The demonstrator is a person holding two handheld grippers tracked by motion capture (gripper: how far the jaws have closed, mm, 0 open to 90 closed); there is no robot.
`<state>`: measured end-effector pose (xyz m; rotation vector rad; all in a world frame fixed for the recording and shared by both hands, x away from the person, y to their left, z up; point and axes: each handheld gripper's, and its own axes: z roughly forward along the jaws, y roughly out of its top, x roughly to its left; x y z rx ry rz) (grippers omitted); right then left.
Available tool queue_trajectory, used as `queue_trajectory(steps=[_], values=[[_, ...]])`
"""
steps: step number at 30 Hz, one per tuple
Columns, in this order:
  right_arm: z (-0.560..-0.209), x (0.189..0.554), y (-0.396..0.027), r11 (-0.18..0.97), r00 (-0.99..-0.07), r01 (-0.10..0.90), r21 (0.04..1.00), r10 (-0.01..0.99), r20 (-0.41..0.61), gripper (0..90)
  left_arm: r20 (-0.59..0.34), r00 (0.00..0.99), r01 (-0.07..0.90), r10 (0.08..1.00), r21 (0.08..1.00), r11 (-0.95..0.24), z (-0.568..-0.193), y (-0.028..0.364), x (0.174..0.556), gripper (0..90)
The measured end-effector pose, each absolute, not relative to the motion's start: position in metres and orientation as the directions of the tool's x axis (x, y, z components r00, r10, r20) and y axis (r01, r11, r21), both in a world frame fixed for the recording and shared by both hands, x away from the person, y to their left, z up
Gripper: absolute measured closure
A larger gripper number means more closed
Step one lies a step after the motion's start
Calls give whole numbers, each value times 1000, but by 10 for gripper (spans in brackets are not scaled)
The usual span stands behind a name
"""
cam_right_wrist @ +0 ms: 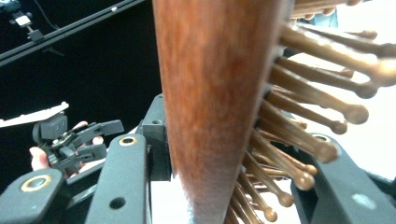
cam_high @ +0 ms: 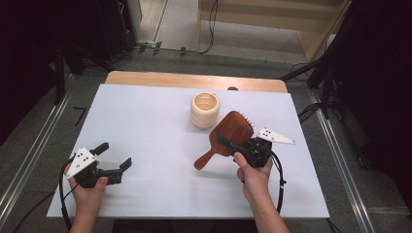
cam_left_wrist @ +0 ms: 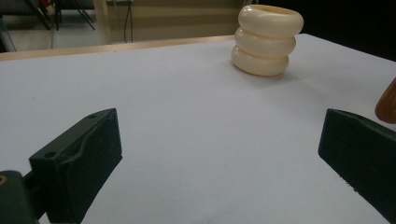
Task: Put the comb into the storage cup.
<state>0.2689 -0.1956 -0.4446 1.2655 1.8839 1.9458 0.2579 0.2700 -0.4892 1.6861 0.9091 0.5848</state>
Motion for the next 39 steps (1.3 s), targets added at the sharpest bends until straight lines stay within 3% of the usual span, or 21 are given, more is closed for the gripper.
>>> queue_trajectory(steps=[39], values=[[-421, 302, -205, -214, -606, 396, 893, 670, 429, 525, -91, 611, 291, 787, 949, -117, -492, 271, 259, 0]])
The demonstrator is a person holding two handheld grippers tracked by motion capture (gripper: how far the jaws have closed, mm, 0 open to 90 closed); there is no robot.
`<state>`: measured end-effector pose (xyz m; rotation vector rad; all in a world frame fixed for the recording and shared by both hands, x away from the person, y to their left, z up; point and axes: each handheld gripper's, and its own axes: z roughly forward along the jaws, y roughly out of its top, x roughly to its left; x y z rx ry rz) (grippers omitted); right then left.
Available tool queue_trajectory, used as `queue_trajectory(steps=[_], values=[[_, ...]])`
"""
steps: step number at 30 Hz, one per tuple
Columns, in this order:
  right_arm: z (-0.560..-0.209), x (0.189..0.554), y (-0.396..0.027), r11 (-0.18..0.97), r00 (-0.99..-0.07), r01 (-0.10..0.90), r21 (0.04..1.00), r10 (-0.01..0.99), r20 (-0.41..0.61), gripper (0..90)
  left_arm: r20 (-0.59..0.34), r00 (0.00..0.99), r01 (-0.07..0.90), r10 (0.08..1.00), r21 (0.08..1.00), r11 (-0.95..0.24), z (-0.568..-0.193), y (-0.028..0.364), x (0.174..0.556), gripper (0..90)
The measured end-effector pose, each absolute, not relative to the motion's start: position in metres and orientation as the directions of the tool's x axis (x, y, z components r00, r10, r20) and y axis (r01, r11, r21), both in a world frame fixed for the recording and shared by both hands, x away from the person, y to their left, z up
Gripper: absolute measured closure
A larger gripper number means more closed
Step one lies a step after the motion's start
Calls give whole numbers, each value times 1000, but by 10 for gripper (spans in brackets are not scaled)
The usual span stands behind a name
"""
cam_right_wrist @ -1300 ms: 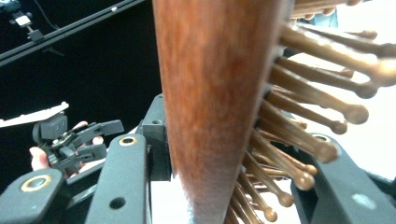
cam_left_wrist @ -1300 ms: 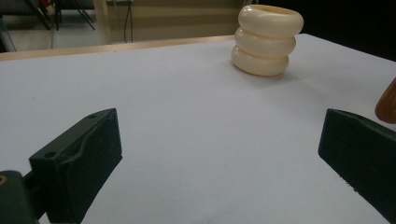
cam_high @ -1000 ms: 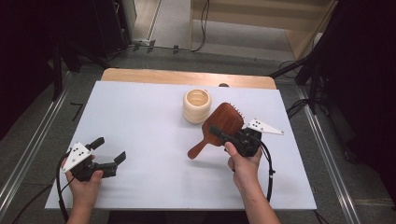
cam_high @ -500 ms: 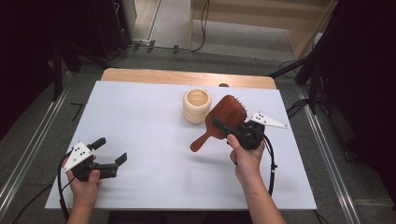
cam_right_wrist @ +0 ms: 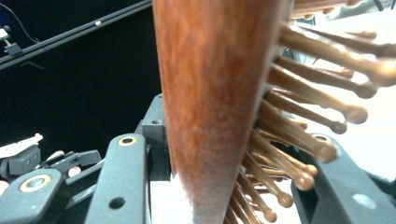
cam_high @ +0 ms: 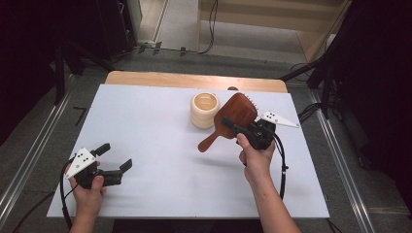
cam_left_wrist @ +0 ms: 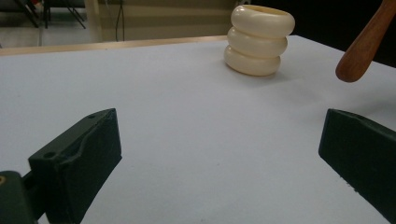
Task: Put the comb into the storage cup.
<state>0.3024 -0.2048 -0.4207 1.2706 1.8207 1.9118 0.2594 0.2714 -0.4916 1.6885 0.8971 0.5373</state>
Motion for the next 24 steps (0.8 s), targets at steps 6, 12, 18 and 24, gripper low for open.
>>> queue_trajectory(steps=[6, 12, 18, 24], values=[[-418, 308, -206, -216, -596, 398, 891, 678, 431, 525, -97, 613, 292, 784, 950, -110, -492, 271, 259, 0], [-412, 312, -207, -224, -599, 381, 897, 679, 424, 525, -95, 617, 292, 781, 949, -115, -492, 271, 260, 0], [-404, 320, -207, -232, -597, 371, 899, 682, 423, 525, -92, 613, 294, 785, 948, -119, -492, 271, 260, 0], [-398, 328, -205, -240, -603, 364, 900, 676, 424, 525, -90, 614, 293, 784, 948, -121, -492, 271, 260, 0]])
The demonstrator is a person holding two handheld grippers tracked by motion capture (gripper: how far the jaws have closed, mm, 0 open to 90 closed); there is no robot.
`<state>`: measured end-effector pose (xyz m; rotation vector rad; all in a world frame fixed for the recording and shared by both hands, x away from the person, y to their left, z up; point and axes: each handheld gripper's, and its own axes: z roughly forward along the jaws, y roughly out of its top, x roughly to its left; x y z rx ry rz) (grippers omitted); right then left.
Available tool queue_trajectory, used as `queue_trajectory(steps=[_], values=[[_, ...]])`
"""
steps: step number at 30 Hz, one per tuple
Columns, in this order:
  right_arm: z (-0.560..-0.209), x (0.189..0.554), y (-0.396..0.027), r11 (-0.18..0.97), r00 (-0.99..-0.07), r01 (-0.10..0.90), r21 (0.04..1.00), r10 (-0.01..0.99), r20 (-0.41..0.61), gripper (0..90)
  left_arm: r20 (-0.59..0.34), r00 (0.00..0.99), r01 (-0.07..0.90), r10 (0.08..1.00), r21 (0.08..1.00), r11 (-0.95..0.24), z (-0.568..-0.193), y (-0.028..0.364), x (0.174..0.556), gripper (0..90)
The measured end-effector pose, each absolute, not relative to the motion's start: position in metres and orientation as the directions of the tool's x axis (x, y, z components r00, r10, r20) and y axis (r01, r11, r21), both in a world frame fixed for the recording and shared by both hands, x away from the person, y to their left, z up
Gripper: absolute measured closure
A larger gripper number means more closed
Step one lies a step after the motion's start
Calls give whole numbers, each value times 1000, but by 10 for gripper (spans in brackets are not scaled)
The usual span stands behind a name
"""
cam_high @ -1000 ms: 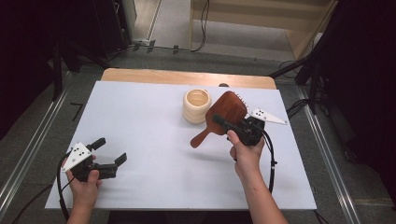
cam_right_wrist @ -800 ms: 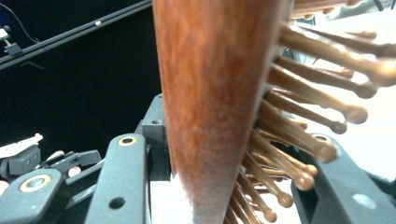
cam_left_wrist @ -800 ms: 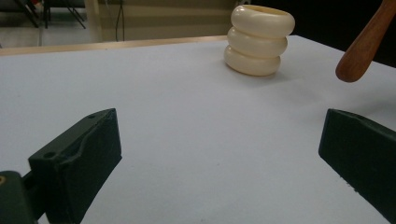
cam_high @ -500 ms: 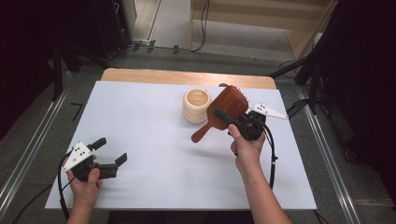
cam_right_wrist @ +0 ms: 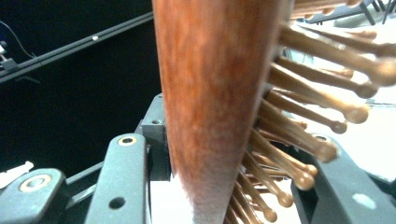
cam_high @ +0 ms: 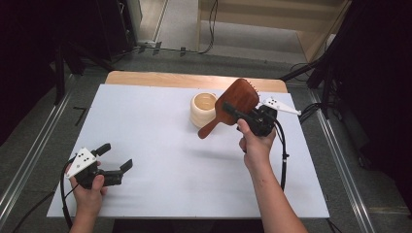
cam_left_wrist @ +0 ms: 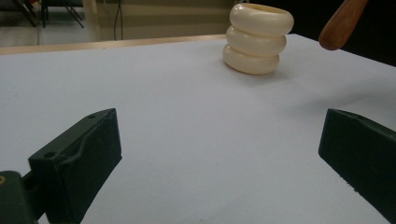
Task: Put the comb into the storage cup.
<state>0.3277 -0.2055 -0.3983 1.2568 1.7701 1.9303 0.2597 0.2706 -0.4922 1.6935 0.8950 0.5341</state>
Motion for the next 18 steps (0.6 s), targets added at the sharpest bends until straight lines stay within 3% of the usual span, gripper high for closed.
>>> queue_trajectory(steps=[18], values=[[-389, 352, -210, -286, -597, 354, 891, 663, 450, 526, -89, 621, 294, 779, 947, -126, -492, 270, 260, 0]])
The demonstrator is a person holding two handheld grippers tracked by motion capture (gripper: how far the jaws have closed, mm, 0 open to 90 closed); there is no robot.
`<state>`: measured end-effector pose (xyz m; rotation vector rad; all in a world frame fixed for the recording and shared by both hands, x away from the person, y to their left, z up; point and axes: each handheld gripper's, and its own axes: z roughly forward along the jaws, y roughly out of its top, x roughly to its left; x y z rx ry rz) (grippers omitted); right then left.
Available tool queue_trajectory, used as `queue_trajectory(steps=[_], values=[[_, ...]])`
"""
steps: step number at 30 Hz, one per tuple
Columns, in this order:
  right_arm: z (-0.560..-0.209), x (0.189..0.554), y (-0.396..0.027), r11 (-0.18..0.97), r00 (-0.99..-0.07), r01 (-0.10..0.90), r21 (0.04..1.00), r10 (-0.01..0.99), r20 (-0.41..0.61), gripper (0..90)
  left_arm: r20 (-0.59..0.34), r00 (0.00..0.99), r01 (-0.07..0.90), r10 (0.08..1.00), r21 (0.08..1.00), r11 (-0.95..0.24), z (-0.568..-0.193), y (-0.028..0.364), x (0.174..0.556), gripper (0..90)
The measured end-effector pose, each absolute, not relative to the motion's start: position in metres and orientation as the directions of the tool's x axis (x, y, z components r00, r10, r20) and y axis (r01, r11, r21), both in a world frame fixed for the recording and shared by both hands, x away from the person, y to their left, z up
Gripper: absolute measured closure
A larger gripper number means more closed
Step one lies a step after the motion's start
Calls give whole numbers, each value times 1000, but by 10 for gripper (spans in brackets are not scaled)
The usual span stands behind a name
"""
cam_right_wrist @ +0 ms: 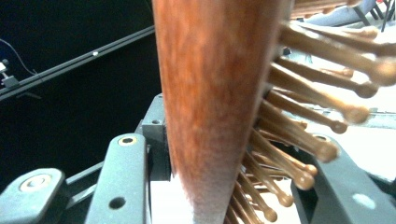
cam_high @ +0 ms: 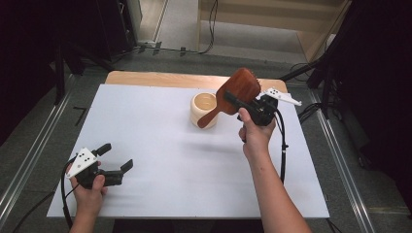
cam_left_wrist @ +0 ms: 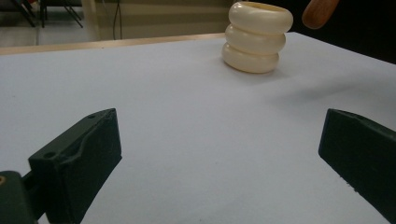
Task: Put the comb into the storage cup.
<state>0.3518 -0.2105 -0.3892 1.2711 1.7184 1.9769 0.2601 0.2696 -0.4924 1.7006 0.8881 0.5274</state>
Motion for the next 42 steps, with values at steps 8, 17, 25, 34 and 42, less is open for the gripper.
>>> queue_trajectory(steps=[8, 17, 25, 34, 42], values=[[-380, 363, -211, -294, -596, 339, 894, 668, 446, 526, -89, 622, 294, 778, 947, -126, -492, 270, 260, 0], [-378, 380, -216, -304, -570, 329, 894, 691, 445, 526, -92, 627, 294, 774, 948, -125, -493, 270, 261, 0], [-377, 388, -223, -317, -557, 321, 892, 699, 449, 526, -92, 625, 295, 775, 947, -126, -492, 270, 261, 0], [-380, 397, -228, -331, -536, 314, 890, 712, 454, 526, -94, 633, 298, 768, 946, -130, -493, 269, 261, 0], [-388, 404, -221, -317, -515, 317, 894, 734, 444, 526, -89, 633, 297, 769, 945, -135, -493, 269, 261, 0]])
